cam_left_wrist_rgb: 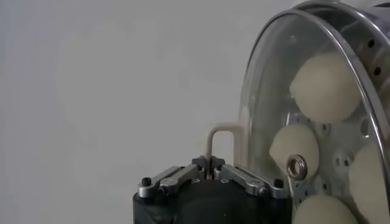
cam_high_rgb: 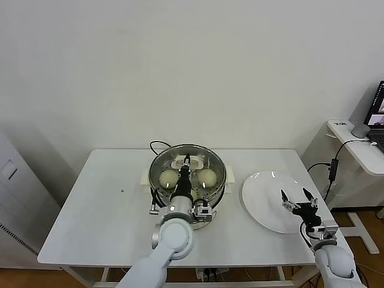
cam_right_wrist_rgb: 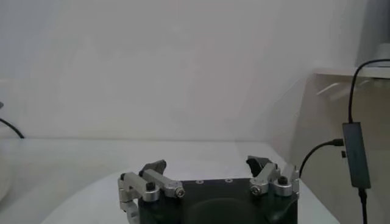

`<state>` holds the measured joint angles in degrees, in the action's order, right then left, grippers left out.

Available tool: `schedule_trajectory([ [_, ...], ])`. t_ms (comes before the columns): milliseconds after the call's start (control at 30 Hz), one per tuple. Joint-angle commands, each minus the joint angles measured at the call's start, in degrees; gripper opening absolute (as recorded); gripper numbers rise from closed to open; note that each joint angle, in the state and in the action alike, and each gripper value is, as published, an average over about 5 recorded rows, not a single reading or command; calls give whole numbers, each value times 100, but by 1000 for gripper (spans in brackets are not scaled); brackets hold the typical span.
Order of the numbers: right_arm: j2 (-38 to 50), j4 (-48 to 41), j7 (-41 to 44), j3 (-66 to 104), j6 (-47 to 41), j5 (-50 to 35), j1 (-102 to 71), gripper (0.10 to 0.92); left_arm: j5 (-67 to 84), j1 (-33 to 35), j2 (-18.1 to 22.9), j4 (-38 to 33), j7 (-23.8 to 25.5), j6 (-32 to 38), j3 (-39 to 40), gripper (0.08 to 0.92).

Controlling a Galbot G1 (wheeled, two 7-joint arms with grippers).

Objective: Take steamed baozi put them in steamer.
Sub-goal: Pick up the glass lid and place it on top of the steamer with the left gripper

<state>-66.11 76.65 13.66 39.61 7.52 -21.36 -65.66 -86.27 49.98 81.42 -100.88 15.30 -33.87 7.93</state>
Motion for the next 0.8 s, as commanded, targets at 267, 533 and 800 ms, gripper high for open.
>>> schedule_trajectory([
  [267,-16,-19,8,21,13,-7,-5,823,29,35,49,165,-87,28,-41,104],
  [533,-40,-18,9,33,18,-4,-17,823,83,133,15,152,-125,36,-72,104],
  [800,-43,3,6,23,-7,-4,22,823,422,392,-176,-473,-139,65,-157,186],
])
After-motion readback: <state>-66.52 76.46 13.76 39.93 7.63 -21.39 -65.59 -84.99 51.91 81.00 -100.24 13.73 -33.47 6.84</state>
